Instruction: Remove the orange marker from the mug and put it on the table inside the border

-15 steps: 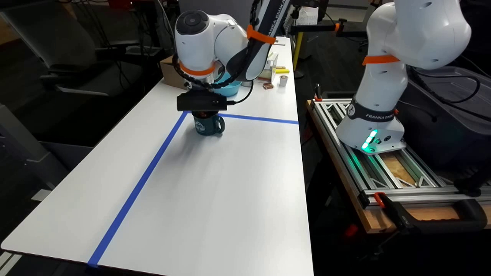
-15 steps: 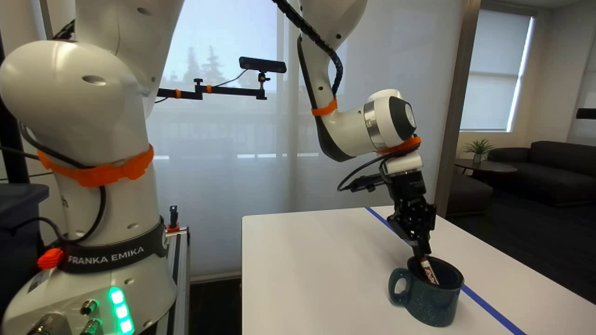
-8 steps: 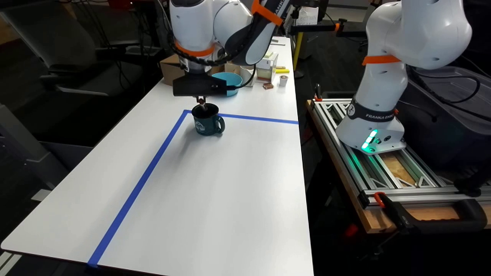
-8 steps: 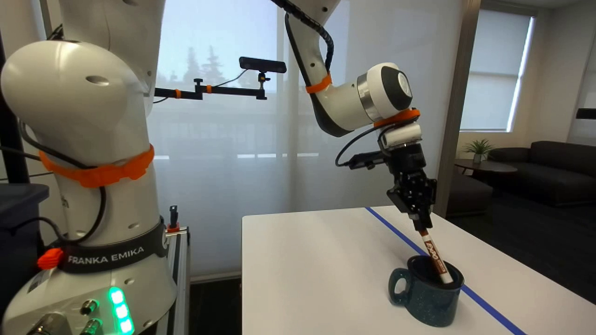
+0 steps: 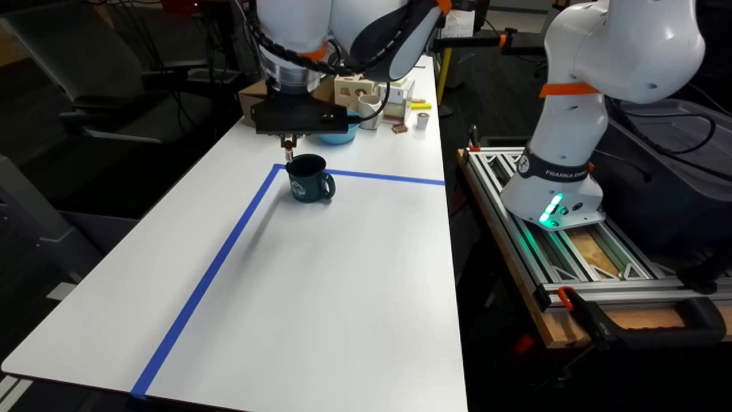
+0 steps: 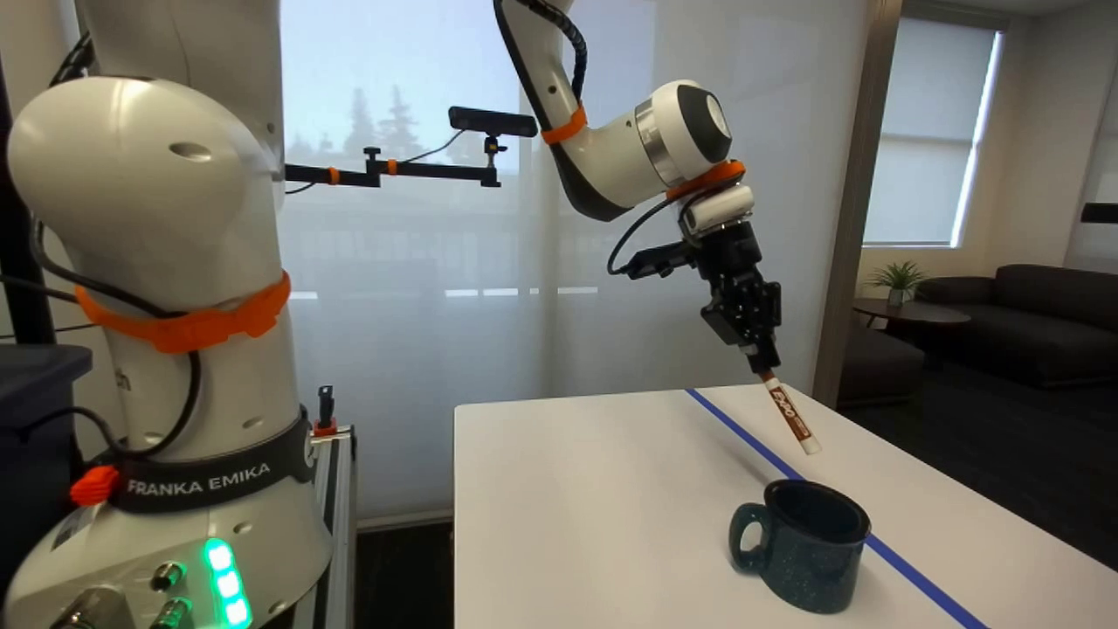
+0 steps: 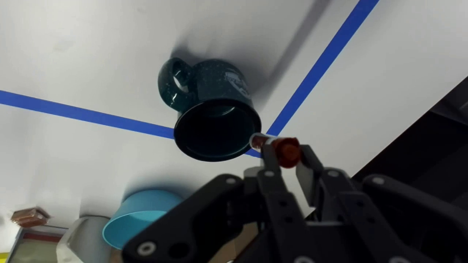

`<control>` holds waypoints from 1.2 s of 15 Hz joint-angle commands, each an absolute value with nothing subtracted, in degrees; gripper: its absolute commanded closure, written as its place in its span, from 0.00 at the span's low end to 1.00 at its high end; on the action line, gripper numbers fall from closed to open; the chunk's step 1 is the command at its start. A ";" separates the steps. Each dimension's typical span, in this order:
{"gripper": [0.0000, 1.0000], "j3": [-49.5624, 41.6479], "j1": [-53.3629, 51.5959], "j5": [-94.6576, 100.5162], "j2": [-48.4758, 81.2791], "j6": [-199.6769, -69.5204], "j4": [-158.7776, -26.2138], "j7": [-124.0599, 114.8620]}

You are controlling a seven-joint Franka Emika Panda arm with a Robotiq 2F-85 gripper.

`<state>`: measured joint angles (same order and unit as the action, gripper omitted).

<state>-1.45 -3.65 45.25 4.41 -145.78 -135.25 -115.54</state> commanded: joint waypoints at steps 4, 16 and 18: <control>0.95 0.21 -5.46 61.21 4.44 -153.03 -137.66 -125.08; 0.95 0.16 -5.59 88.53 14.68 -157.99 -138.36 -142.15; 0.95 0.20 -5.47 90.49 16.52 -158.79 -138.00 -143.17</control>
